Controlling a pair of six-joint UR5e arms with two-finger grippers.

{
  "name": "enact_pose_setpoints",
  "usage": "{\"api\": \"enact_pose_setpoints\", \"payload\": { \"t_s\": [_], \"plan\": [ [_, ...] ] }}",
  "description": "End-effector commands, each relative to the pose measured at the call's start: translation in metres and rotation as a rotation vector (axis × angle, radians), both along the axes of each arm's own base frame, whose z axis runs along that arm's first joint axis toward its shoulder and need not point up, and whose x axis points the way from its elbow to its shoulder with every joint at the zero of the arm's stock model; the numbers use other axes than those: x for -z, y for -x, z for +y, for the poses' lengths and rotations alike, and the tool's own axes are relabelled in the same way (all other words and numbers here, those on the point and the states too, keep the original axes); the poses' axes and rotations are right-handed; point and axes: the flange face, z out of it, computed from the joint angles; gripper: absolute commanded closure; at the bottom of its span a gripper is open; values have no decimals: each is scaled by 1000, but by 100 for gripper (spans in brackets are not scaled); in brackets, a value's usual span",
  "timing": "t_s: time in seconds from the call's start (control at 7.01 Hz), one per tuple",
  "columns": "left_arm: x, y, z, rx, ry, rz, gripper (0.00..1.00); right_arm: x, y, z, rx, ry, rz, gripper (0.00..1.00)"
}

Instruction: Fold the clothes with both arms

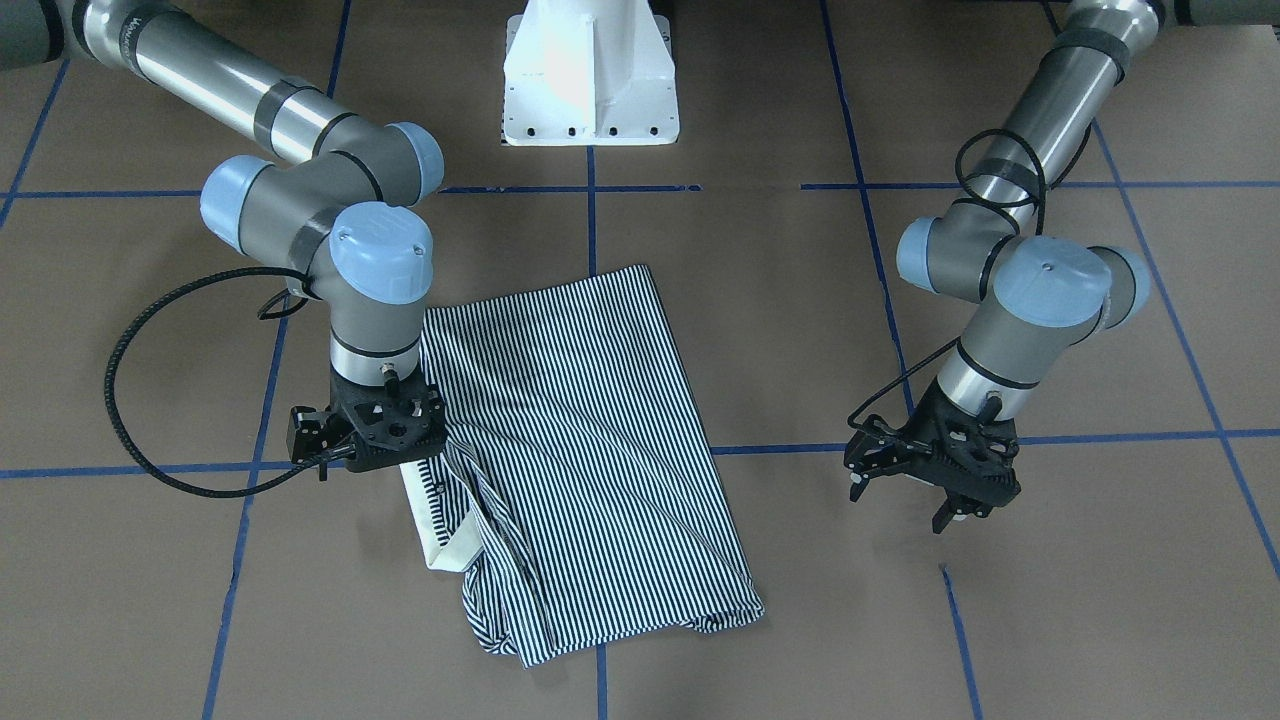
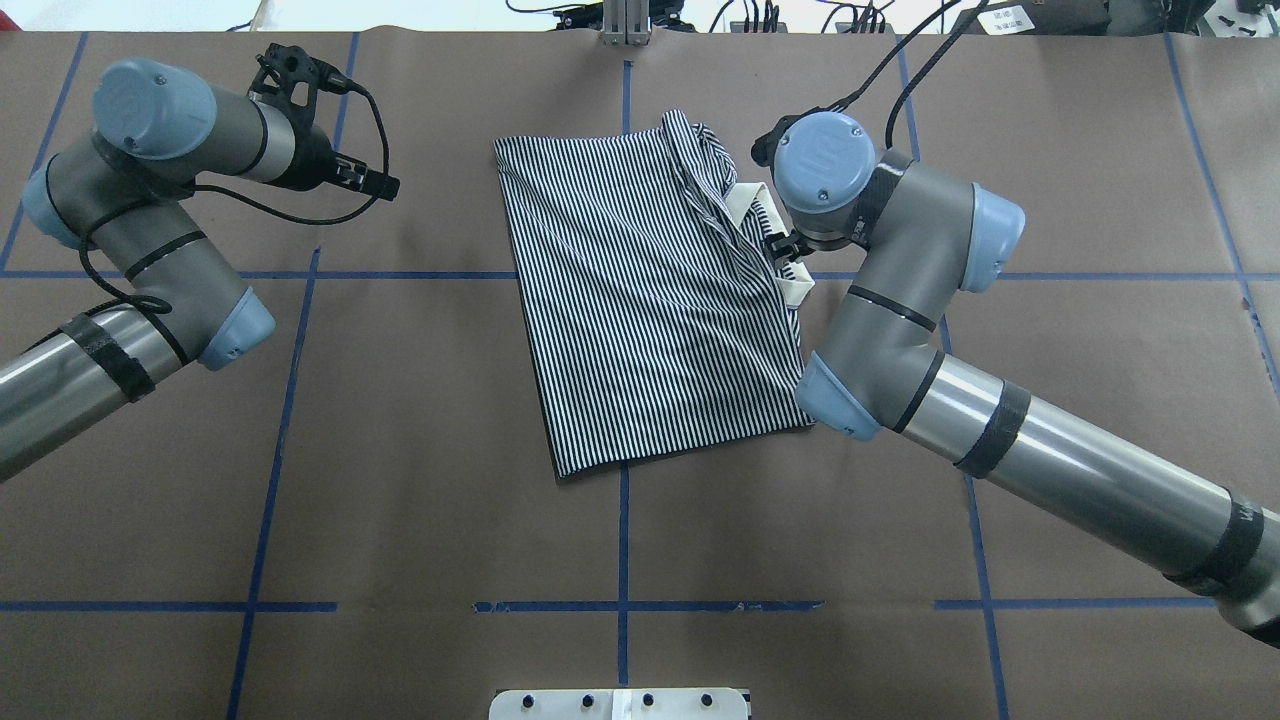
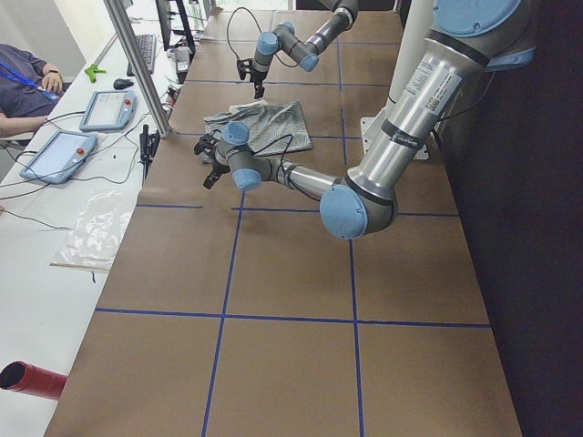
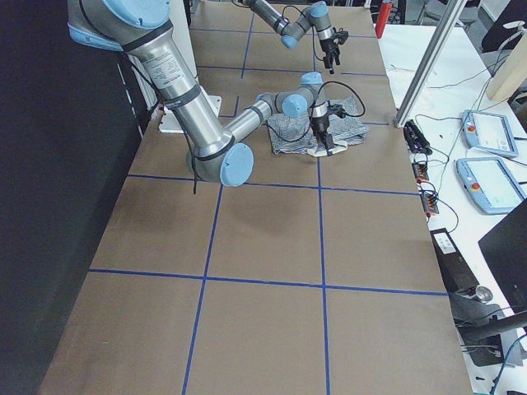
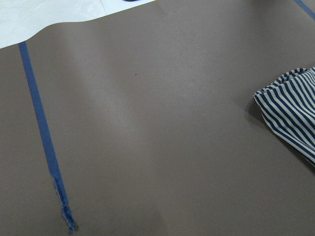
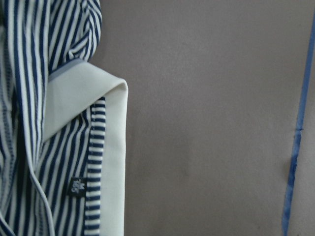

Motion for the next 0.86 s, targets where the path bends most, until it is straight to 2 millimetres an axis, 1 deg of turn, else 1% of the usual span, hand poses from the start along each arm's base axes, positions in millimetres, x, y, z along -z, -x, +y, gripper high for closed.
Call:
{"api": "enact_pose_setpoints", "payload": {
  "t_s": [0.0,0.14,0.29,0.43,0.57,0.71],
  "plan": [
    [54,5,20,2,105,149,0,0,-44,7,-66,-4,-325,0],
    [84,1,44,18,170,215,0,-6,-54,21,-132,14,-477,0],
    [105,-16,86,1,223,271,0,-27,-62,34,-142,67,-552,0],
    [125,-24,121,15,271,341,0,-37,-76,49,-203,129,-613,0],
    [132,-49,167,29,319,383,0,-38,-94,68,-285,206,-704,0],
    [148,-74,211,45,414,457,0,-50,-109,84,-376,300,-798,0]
  ]
}}
